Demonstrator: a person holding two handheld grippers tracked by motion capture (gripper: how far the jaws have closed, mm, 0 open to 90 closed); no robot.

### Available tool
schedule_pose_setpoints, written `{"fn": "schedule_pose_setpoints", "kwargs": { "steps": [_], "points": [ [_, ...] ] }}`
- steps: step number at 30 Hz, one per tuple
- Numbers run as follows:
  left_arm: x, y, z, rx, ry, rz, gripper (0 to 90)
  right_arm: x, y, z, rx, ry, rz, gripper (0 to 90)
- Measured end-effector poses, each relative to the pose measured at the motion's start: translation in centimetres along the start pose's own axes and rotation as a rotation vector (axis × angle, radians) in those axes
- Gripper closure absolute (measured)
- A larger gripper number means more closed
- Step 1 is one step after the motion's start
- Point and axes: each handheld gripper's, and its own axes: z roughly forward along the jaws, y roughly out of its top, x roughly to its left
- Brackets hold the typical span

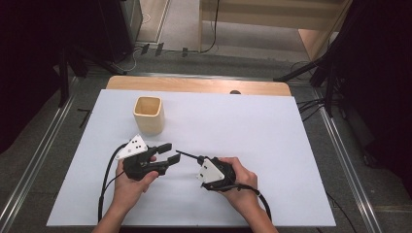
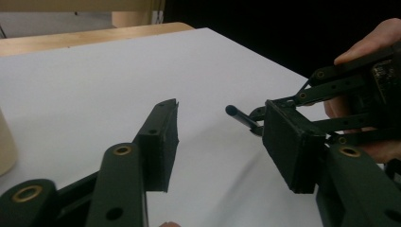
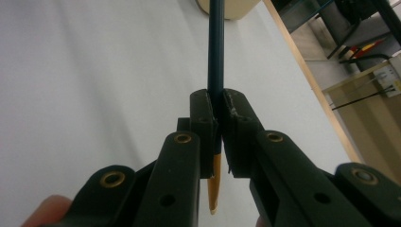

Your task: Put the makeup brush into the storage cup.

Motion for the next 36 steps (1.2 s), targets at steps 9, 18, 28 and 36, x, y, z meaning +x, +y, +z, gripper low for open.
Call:
{"fn": "schedule_pose_setpoints", "kwargs": {
  "steps": [9,18,28,36],
  "points": [
    [0.0,0.1,0.6,0.049,-0.088,-0.032,59.7,0.7,0.2,0.1,0.004,-0.055,-0.097,84.7],
    [0.0,0.0,1.2,0.095,-0.116,-0.06,69.4,1.4,0.5,0.2,0.003,-0.086,-0.169,84.7],
    [0.3,-0.2,1.6,0.145,-0.142,-0.09,85.0,1.7,0.2,0.6,0.01,-0.079,-0.181,84.6],
    [-0.1,-0.3,1.8,0.148,-0.124,-0.072,86.9,1.5,0.1,0.7,0.0,-0.056,-0.032,54.2]
  ]
}}
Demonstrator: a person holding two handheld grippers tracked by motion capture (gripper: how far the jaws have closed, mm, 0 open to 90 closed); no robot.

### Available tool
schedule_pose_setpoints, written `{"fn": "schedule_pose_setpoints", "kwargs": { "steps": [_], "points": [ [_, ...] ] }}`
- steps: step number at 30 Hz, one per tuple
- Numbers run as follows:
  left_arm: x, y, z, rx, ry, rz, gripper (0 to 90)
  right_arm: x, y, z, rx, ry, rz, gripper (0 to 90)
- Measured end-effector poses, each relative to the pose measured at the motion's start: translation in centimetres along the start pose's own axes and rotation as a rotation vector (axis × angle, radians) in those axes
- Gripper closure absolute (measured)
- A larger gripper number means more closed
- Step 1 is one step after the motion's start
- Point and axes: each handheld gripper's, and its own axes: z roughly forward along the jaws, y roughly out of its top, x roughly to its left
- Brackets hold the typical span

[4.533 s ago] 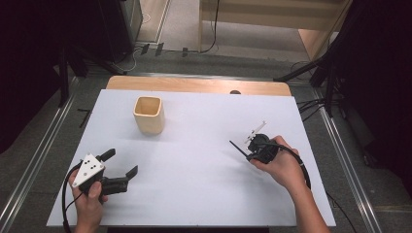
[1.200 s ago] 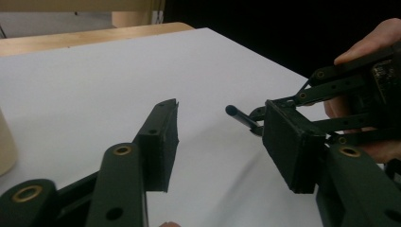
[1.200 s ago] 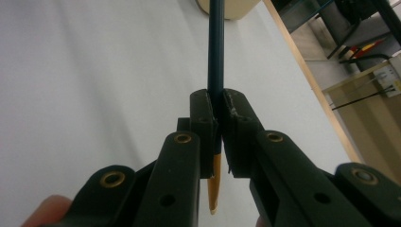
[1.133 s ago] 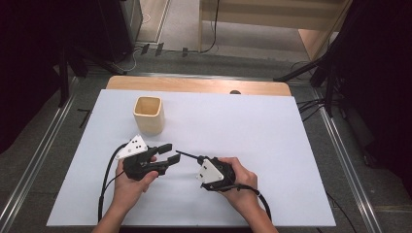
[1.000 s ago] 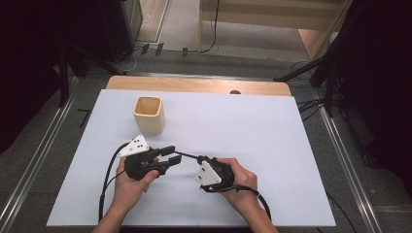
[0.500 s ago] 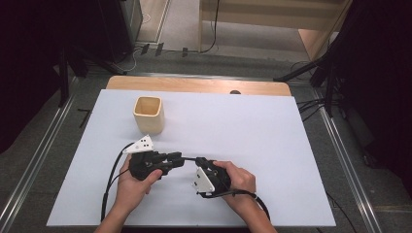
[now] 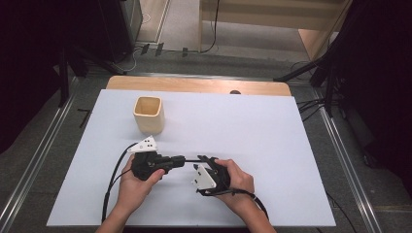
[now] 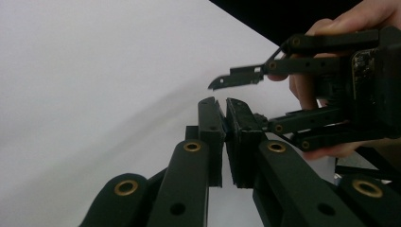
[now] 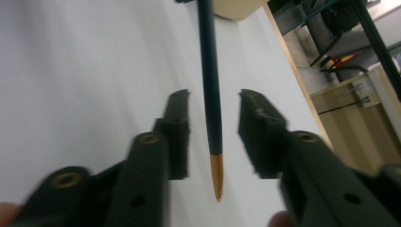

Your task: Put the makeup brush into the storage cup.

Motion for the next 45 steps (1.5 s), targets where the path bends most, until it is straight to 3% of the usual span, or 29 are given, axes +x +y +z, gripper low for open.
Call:
{"fn": "schedule_pose_setpoints", "kwargs": {
  "steps": [5,9,12,19,23,29,33,45],
  "points": [
    [0.1,-0.1,-0.2,-0.017,0.034,0.011,86.9,-1.1,-0.2,-0.2,-0.04,0.001,0.234,31.6],
    [0.2,-0.3,-0.3,-0.037,0.056,0.011,86.9,-1.6,-0.4,-0.4,-0.06,-0.05,0.421,12.0],
    [0.3,-0.4,-0.3,-0.053,0.072,0.011,86.9,-2.0,-0.4,-0.6,-0.079,-0.042,0.539,0.0],
    [0.2,-0.6,-0.6,-0.093,0.099,0.017,86.9,-2.4,-0.8,-0.6,-0.104,-0.024,0.759,0.0],
    [0.0,-0.7,-0.4,-0.103,0.113,0.028,86.9,-2.5,-1.0,-0.8,-0.078,-0.084,0.85,0.0],
    [-0.2,-1.1,0.1,-0.116,0.134,0.033,86.9,-2.9,-1.5,-1.5,-0.092,-0.121,1.058,0.0],
    [-0.6,-1.3,0.5,-0.139,0.151,0.039,86.9,-3.0,-1.8,-1.7,-0.113,-0.094,1.182,0.0],
    [-2.2,-2.1,1.5,-0.2,0.194,0.083,86.9,-2.6,-2.4,-1.3,-0.152,0.018,1.408,0.2]
  ]
}}
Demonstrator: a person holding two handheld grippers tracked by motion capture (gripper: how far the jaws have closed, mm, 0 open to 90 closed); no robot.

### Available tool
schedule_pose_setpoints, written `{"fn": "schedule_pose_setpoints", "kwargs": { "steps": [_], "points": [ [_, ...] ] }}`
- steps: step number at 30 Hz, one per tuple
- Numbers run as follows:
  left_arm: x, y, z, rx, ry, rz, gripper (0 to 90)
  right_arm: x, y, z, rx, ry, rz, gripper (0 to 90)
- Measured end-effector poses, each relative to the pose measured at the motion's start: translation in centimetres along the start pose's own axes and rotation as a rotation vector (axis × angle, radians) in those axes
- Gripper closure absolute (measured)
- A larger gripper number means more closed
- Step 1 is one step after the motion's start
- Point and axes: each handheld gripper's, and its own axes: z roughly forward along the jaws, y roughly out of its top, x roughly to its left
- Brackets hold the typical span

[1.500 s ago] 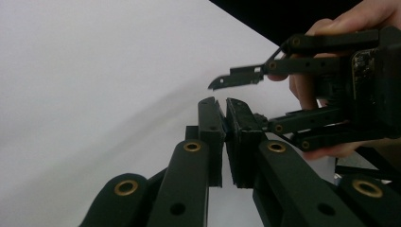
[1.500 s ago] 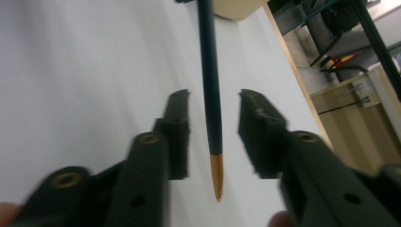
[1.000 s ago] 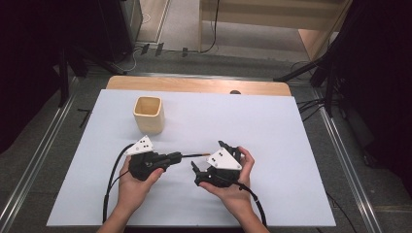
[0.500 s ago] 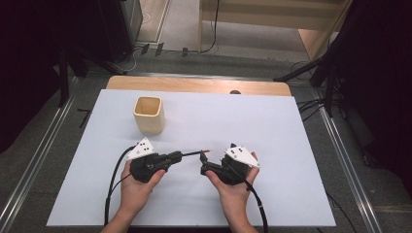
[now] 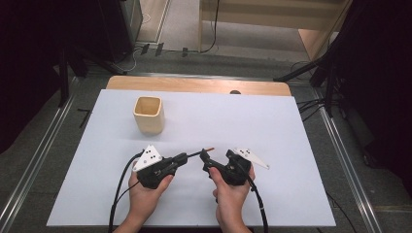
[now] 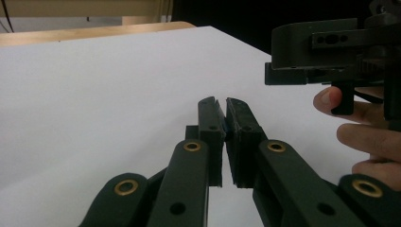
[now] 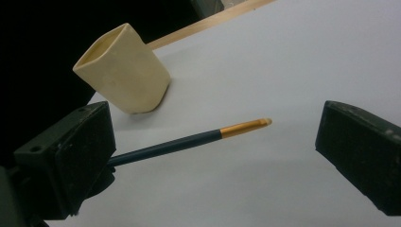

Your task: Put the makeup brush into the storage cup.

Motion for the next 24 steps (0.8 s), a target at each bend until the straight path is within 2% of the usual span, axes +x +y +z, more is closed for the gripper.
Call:
{"fn": "schedule_pose_setpoints", "kwargs": {
  "steps": [3,5,7,10,15,19,24],
  "points": [
    [-0.1,-0.1,0.0,-0.016,0.008,-0.001,86.9,-0.3,-0.1,0.1,0.018,0.021,0.061,2.1],
    [-0.2,-0.1,-0.1,-0.025,0.012,0.001,86.9,-0.4,-0.1,0.2,0.026,0.018,0.099,5.0],
    [-0.4,-0.1,-0.1,-0.036,0.02,0.007,86.9,-0.5,-0.1,0.2,0.027,0.032,0.125,7.1],
    [-0.7,-0.2,-0.2,-0.053,0.03,0.02,86.9,-0.6,-0.1,0.2,0.025,0.029,0.158,13.5],
    [-0.9,-0.2,-0.1,-0.058,0.027,0.02,86.9,-1.0,0.0,0.2,0.025,0.073,0.213,16.4],
    [-1.1,-0.3,-0.1,-0.076,0.035,0.02,86.9,-1.2,-0.1,0.4,0.061,0.102,0.291,17.3],
    [-1.5,-0.4,-0.1,-0.083,0.038,0.034,86.9,-1.5,-0.6,0.9,0.098,0.125,0.347,18.4]
  ]
}}
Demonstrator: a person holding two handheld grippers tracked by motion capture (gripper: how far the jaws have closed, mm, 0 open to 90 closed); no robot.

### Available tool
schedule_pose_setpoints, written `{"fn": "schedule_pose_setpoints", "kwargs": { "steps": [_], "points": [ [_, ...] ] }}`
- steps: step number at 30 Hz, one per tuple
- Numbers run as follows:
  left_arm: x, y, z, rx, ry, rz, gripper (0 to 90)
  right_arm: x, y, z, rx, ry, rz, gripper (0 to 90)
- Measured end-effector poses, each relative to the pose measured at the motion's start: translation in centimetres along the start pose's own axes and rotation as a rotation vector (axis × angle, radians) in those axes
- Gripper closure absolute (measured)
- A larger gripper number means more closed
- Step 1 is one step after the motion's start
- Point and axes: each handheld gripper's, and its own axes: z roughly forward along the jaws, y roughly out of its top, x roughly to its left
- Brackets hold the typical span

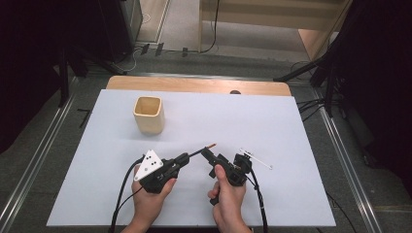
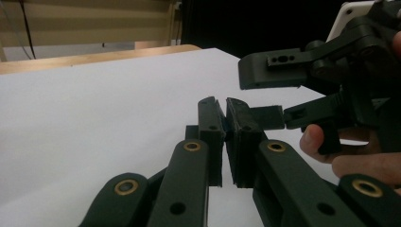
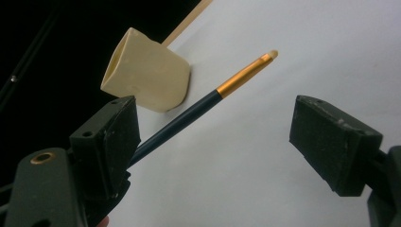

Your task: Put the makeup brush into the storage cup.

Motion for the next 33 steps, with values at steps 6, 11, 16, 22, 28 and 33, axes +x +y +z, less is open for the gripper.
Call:
{"fn": "schedule_pose_setpoints", "kwargs": {
  "steps": [6,11,16,22,28,33],
  "points": [
    [-0.3,-0.2,0.2,-0.005,-0.009,0.004,86.9,-0.2,0.0,0.3,0.006,0.04,0.027,30.8],
    [-0.6,-0.4,0.4,0.0,-0.014,0.008,86.9,-0.6,0.1,0.4,0.004,0.084,0.052,42.3],
    [-0.7,-0.4,0.4,-0.004,-0.023,0.009,86.9,-1.3,0.2,0.8,0.016,0.102,0.089,49.5],
    [-1.0,-0.4,0.6,-0.006,-0.04,0.015,86.9,-1.8,0.4,1.0,0.021,0.106,0.118,53.8],
    [-1.1,-0.5,0.8,-0.001,-0.051,0.018,86.9,-2.4,0.7,1.0,0.019,0.121,0.146,59.2],
    [-0.8,-0.7,1.1,0.023,-0.114,-0.023,83.7,-2.8,1.0,1.2,0.035,0.167,0.174,70.4]
  ]
}}
